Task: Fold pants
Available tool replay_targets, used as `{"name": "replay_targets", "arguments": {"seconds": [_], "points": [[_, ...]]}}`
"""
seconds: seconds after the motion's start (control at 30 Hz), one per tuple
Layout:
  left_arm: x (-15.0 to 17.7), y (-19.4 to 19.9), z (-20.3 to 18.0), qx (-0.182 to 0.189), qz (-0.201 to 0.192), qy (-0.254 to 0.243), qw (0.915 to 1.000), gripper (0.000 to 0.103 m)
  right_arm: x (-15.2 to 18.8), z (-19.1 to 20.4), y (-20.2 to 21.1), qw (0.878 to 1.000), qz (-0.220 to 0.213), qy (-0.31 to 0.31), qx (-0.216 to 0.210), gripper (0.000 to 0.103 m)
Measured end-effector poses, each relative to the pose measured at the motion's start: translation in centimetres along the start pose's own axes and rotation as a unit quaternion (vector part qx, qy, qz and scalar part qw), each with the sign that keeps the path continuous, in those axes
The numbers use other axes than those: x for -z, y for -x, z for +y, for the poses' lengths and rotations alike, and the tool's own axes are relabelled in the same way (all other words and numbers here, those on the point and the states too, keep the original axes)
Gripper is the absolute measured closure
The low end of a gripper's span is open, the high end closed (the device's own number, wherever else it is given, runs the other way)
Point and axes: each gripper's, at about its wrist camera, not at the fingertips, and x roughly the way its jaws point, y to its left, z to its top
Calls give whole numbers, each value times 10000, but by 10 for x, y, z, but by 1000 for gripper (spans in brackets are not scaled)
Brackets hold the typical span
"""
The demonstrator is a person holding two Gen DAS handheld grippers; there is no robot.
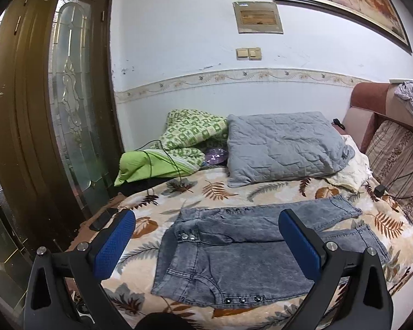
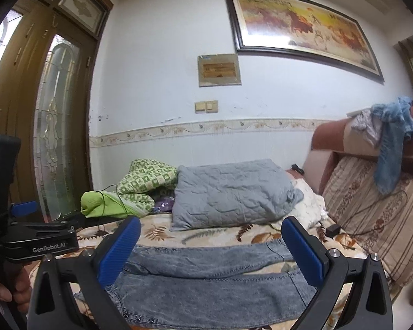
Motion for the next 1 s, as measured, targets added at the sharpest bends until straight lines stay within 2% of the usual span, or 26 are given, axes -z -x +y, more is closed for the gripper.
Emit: {"name": "replay_targets", "arguments": {"seconds": [0.17,0.37,0.6,0.77,1.0], "points": [[-3,-12,13,-54,91,140,9998,0,-3,12,-10,9997,134,51,-183,0],[0,-36,20,-65,288,281,9992,0,2,25,-34,9990,325,237,-185,0],[4,-79,11,-122,629,217,9977,0,18,16,-75,9966,802,84,-140,0],[6,-101,0,-152,758,151,9969,0,28,5,-105,9958,912,-17,-96,0],[2,-115,-17,-129,801,-21,9967,0,48,-20,-128,9925,1188,-240,138,0]]}}
